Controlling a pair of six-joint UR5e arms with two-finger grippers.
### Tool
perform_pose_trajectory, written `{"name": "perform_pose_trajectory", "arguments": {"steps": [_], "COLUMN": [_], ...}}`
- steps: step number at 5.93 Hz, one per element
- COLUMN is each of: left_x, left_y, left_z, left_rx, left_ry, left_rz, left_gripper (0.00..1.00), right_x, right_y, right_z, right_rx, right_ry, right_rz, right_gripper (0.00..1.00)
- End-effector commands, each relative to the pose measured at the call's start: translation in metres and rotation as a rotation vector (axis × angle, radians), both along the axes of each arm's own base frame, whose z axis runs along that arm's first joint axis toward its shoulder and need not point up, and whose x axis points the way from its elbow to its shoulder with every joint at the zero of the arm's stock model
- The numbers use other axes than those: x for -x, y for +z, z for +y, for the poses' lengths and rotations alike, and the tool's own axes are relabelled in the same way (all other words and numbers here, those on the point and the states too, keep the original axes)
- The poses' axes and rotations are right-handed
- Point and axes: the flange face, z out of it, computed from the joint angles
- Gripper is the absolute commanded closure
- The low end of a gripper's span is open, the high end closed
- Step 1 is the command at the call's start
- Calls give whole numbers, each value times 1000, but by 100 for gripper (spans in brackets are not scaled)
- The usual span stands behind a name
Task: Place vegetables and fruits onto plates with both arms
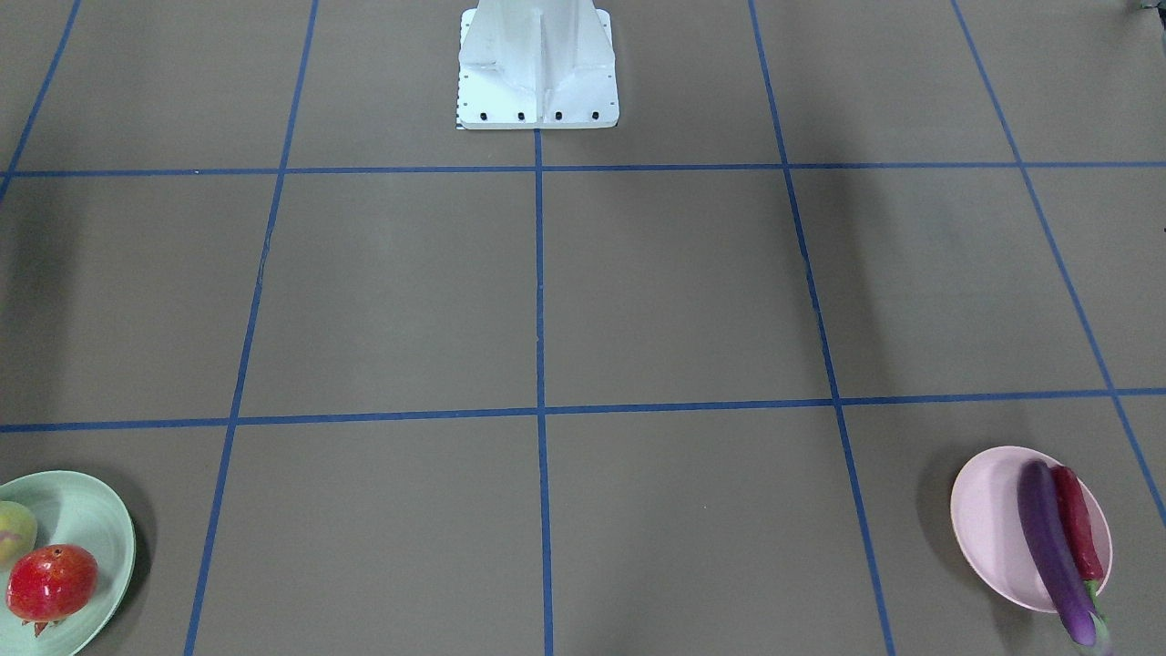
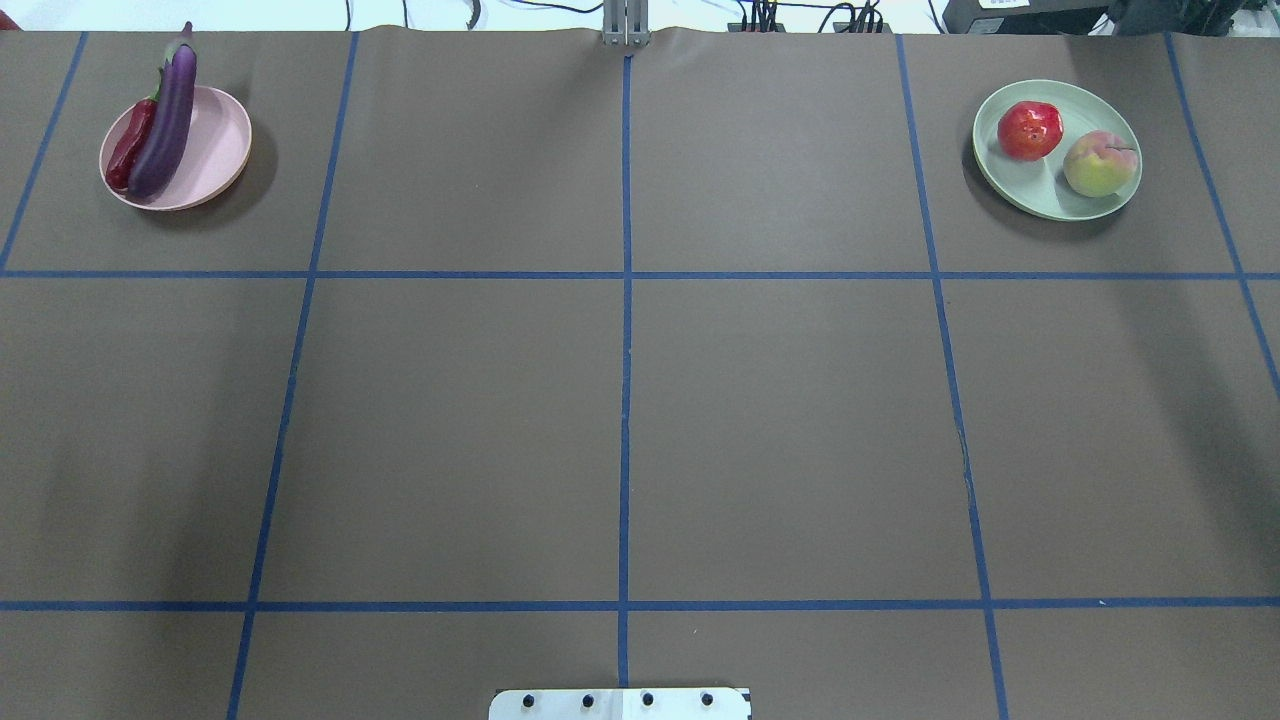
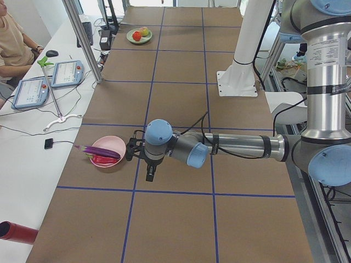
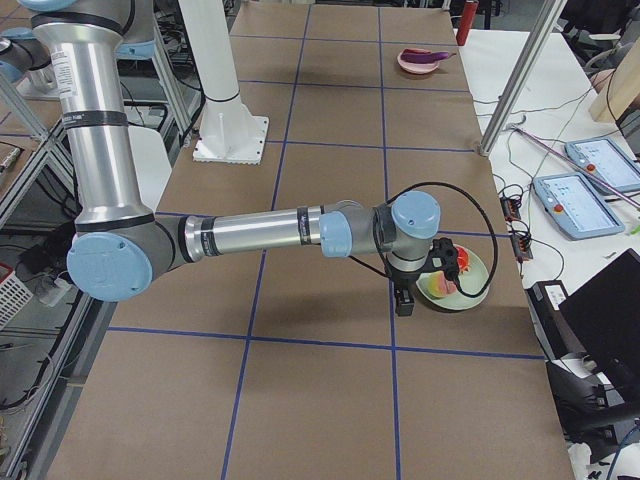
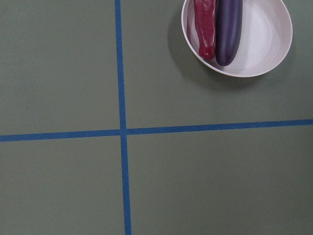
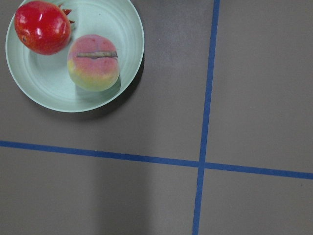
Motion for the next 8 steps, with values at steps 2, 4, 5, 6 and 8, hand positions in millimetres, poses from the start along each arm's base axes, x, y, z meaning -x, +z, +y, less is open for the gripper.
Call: {"name": "perform_pose_trajectory", "arguments": {"steps": [2,4,5,6,8], "left_x": [3,3,3,2,1], "left_y": [11,-26,-21,-24,-36], "left_z": [8,20,25,25,25], "left_rx": [133,201,212,204,181], "left_ry": [-9,-3,1,0,1], "left_rz": [-68,-73,-65,-63,-56], "left_gripper": [0,0,0,0,0], "right_x": [4,6,7,8,9], "right_y": [-11,-1,2,11,10], "right_z": [30,36,37,44,45], "right_rx": [44,59,72,91,90], "right_ry": [-37,-40,-38,-40,-40], "right_rz": [75,66,62,63,61], "right_gripper": [0,0,0,0,0]}}
